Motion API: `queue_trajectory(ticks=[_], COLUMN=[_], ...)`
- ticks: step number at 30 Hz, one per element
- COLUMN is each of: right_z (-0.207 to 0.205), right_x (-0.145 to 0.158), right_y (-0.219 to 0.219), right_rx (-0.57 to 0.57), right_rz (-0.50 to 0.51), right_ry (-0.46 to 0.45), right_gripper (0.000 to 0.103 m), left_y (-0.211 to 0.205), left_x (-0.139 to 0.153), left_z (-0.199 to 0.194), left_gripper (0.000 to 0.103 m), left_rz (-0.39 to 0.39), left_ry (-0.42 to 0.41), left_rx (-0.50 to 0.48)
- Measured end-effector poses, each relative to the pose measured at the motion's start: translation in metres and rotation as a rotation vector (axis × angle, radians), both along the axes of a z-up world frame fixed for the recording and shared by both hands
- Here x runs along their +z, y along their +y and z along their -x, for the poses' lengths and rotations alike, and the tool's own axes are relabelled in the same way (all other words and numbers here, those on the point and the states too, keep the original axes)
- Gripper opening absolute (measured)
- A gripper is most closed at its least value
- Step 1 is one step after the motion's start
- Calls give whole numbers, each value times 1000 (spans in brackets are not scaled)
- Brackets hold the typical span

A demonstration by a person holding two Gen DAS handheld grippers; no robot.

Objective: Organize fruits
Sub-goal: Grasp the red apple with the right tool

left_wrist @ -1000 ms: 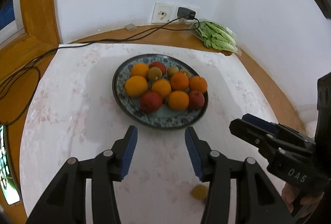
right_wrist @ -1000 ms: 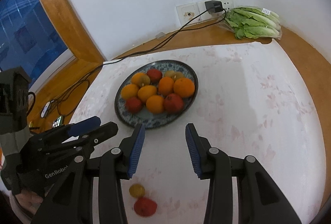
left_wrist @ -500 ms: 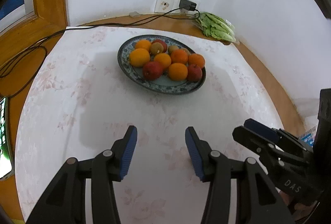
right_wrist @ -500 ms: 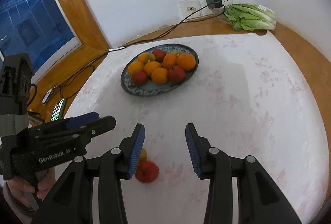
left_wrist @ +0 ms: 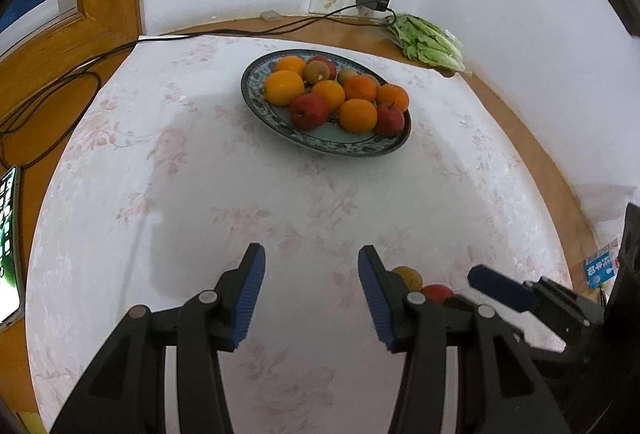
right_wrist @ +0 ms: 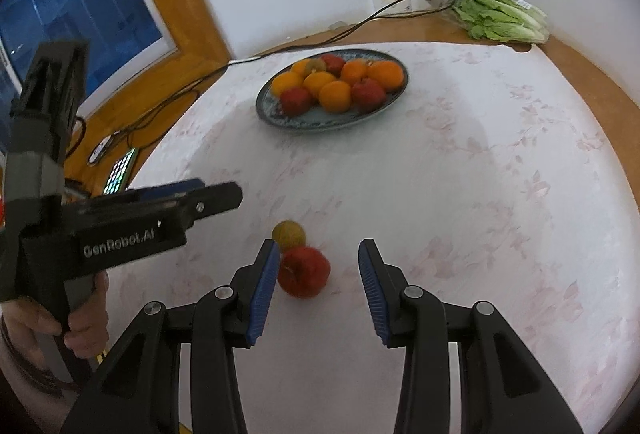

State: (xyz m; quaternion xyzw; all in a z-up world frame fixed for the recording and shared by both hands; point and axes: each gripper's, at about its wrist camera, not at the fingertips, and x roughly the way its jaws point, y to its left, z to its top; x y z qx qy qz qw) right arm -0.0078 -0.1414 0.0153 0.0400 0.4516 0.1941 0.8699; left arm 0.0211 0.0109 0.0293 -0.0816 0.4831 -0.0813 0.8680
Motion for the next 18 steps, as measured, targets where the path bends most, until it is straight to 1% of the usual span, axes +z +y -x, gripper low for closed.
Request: queue_trajectory(ticks=[11,18], right_z=[2,4], right_x=[-8,-16], right_y=[11,17], right_rx=[32,69], right_rz=[-1,-16], right_ry=[12,37], right_gripper=[42,42], left_y=[1,1], left_x=[-5,-6], left_z=[2,3], left_gripper=[51,51], left_rz=[-1,-4], left_ry=[16,18], left_rx=[8,6])
